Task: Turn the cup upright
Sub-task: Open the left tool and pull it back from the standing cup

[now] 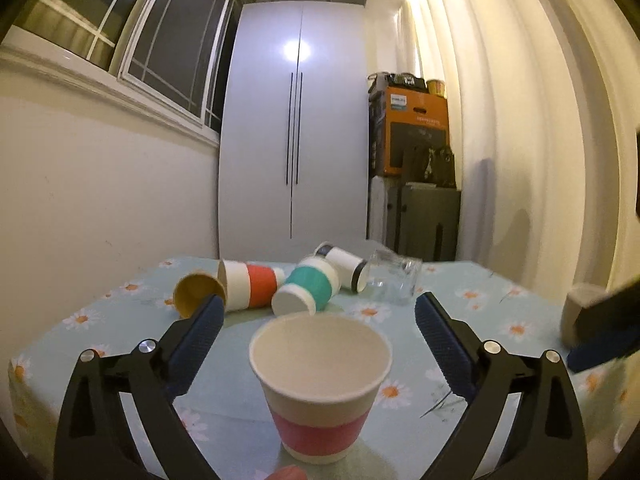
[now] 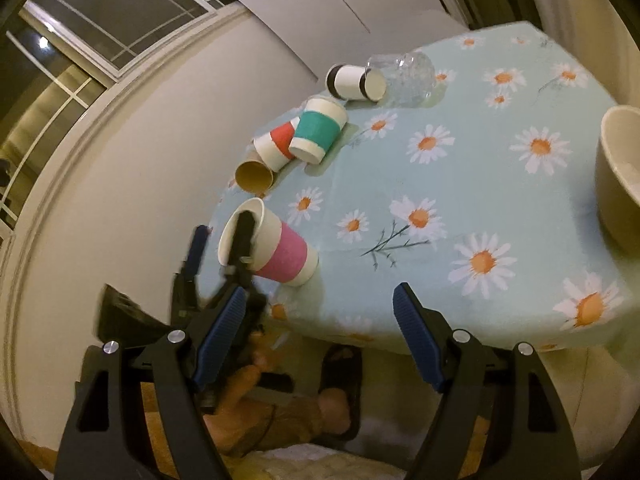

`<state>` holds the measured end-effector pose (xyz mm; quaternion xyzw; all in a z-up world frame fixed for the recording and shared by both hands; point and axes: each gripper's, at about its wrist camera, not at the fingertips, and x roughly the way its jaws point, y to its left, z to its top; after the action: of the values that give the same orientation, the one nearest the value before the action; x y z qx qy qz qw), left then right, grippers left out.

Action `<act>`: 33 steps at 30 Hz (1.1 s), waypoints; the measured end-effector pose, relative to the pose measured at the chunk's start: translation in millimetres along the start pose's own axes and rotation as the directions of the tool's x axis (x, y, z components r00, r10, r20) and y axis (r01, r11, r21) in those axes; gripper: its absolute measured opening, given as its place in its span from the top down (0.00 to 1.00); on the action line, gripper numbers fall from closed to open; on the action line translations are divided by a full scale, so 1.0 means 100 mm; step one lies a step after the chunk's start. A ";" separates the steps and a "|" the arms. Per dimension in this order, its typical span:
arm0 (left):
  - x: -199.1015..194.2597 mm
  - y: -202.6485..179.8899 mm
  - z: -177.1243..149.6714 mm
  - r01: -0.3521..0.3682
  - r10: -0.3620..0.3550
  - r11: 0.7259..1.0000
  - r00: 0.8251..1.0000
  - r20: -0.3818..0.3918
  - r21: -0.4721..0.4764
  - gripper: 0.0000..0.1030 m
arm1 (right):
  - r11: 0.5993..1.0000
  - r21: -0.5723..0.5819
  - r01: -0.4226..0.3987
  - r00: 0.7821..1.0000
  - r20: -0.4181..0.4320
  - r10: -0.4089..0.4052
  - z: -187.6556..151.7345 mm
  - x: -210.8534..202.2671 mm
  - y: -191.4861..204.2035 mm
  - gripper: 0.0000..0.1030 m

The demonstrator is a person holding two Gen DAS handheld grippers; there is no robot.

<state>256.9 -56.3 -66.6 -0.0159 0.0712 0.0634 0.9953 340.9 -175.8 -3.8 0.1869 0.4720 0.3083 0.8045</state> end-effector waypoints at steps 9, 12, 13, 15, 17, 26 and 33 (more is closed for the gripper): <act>-0.35 0.21 0.40 0.074 -0.077 0.997 0.989 -0.123 -0.027 0.08 | 0.997 -0.079 -0.016 0.997 0.077 0.022 -0.01 -0.12 0.17 0.23; -0.51 0.34 0.48 0.067 -0.072 0.997 0.984 -0.163 -0.034 0.06 | 0.992 -0.124 -0.001 0.994 0.110 0.015 -0.04 -0.16 0.26 0.23; -0.57 0.39 0.51 0.069 -0.074 0.997 0.981 -0.180 -0.033 0.06 | 0.991 -0.133 0.005 0.993 0.117 0.011 -0.05 -0.16 0.27 0.22; -0.68 0.44 0.58 0.083 -0.083 0.996 0.978 -0.189 -0.008 0.06 | 0.988 -0.152 0.019 0.991 0.134 0.002 -0.08 -0.16 0.32 0.21; -0.82 0.53 0.65 0.081 -0.076 0.997 0.980 -0.183 0.019 0.06 | 0.985 -0.173 0.022 0.990 0.143 0.003 -0.10 -0.17 0.37 0.20; -1.20 0.88 0.53 0.115 -0.112 0.993 0.959 -0.262 -0.004 0.06 | 0.937 -0.333 0.107 0.981 0.191 -0.044 -0.42 -0.14 0.74 0.20; -1.40 0.88 0.41 0.174 -0.185 0.983 0.937 -0.297 -0.065 0.06 | 0.898 -0.403 0.177 0.967 0.241 -0.082 -0.78 -0.22 0.95 0.18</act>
<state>113.4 15.2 -8.0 -0.0508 0.2194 -0.0294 0.9739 234.3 -119.6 28.8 0.0096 0.3150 0.3259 0.8913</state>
